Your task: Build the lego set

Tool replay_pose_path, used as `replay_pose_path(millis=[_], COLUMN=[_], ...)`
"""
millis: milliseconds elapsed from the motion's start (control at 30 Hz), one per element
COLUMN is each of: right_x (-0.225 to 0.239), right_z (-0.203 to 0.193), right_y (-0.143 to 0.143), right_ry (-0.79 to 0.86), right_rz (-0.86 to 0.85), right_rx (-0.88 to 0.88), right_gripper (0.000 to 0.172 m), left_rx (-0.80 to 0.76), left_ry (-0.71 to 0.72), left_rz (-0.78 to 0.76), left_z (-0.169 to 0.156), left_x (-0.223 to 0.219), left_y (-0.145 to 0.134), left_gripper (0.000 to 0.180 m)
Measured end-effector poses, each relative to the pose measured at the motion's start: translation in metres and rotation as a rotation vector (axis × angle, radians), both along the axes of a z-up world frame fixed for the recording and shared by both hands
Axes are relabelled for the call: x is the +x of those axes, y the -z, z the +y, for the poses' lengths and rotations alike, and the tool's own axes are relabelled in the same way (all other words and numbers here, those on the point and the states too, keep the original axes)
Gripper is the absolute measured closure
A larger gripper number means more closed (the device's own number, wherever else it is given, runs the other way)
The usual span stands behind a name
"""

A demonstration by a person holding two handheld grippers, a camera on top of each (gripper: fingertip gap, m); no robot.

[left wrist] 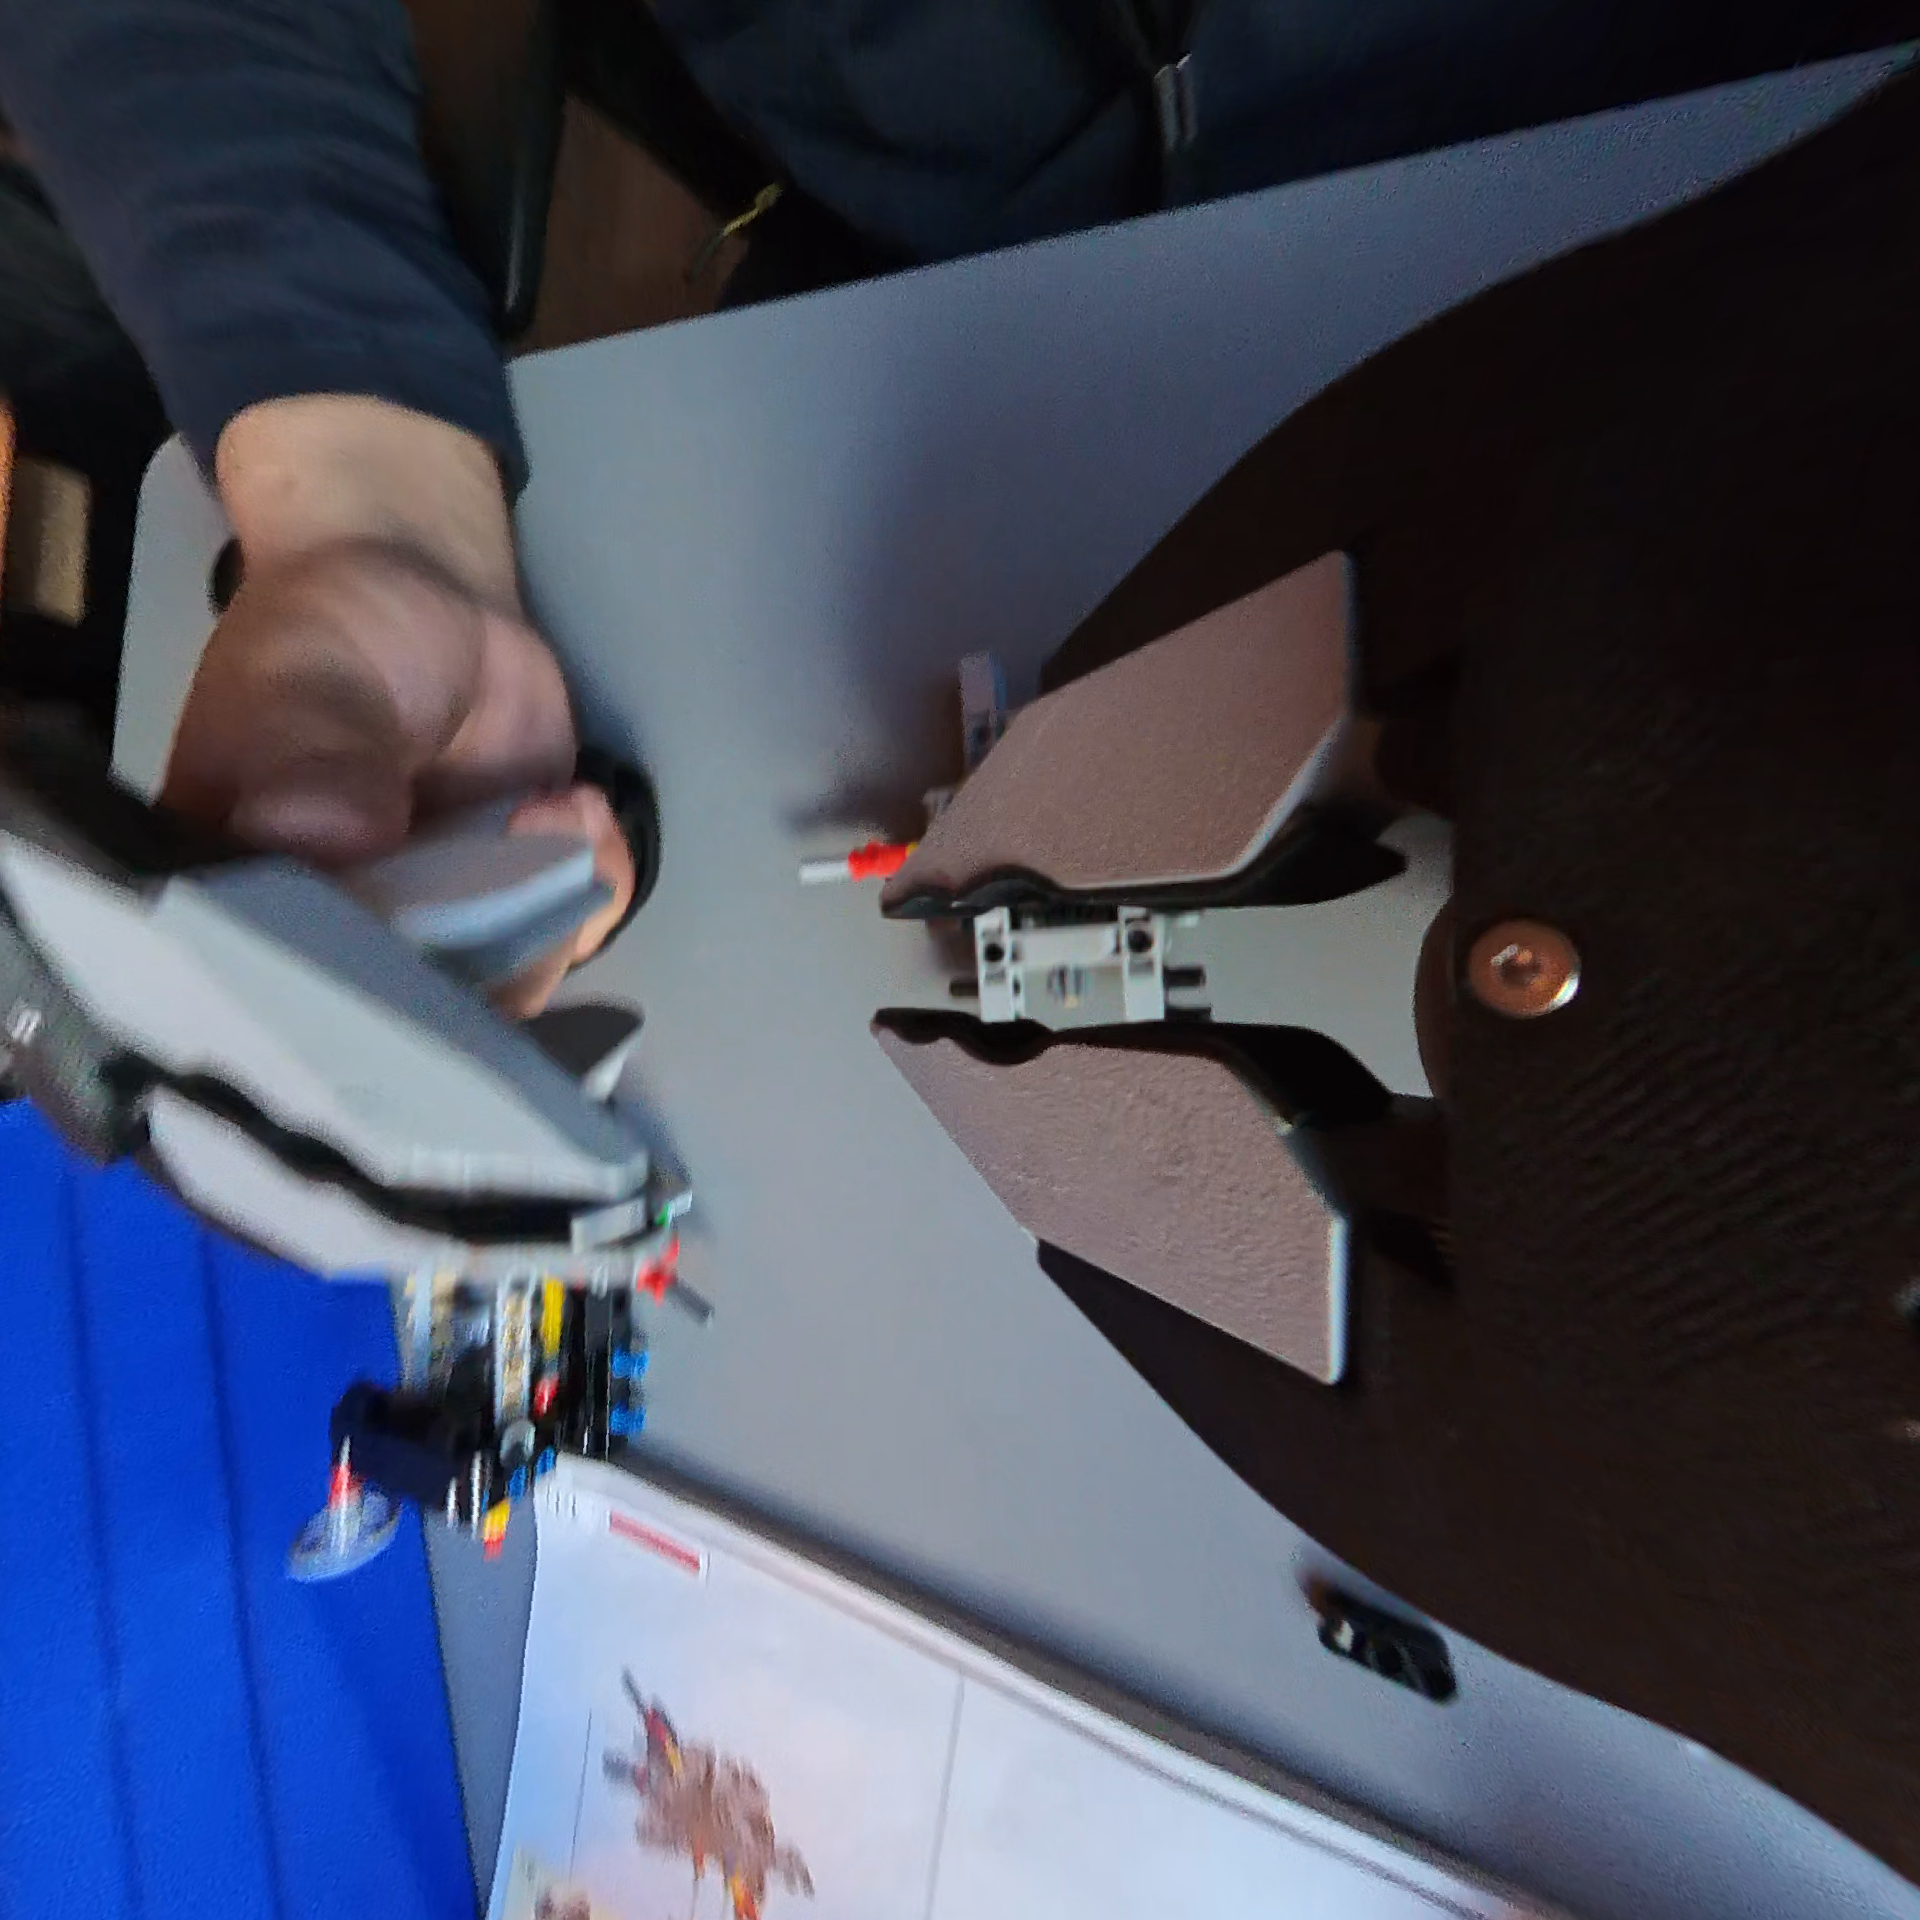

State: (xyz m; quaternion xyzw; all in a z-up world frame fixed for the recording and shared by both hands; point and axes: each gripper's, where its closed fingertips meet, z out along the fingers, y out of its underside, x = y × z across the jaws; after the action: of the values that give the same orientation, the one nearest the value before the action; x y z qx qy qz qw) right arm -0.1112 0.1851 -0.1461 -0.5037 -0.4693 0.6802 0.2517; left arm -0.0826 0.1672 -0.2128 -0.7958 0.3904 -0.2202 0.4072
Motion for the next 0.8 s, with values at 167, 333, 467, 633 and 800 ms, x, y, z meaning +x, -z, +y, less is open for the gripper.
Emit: replay_pose_path(millis=[167, 333, 467, 633, 800], right_x=[-0.001, -0.002, -0.003, -0.002, -0.001], right_z=[-0.001, -0.006, -0.015, -0.013, -0.006], right_y=[-0.004, -0.008, -0.01, -0.011, -0.012], right_ry=[-0.033, -0.061, -0.08, -0.076, -0.07], right_rz=[0.034, 0.064, 0.083, 0.091, 0.098], right_rx=[-0.102, -0.121, -0.073, -0.084, -0.129], right_gripper=[0.168, 0.167, 0.167, 0.167, 0.167], left_rx=[0.009, 0.046, 0.016, 0.034, 0.066], left_ry=[-0.07, -0.114, -0.104, -0.108, -0.126], left_rz=[-0.305, -0.388, -0.455, -0.455, -0.469], left_z=[0.013, 0.022, 0.021, 0.021, 0.023], left_x=[0.001, 0.001, 0.006, 0.004, -0.003], left_y=[-0.037, -0.047, -0.051, -0.052, -0.057], left_gripper=[0.162, 0.16, 0.162, 0.165, 0.18])
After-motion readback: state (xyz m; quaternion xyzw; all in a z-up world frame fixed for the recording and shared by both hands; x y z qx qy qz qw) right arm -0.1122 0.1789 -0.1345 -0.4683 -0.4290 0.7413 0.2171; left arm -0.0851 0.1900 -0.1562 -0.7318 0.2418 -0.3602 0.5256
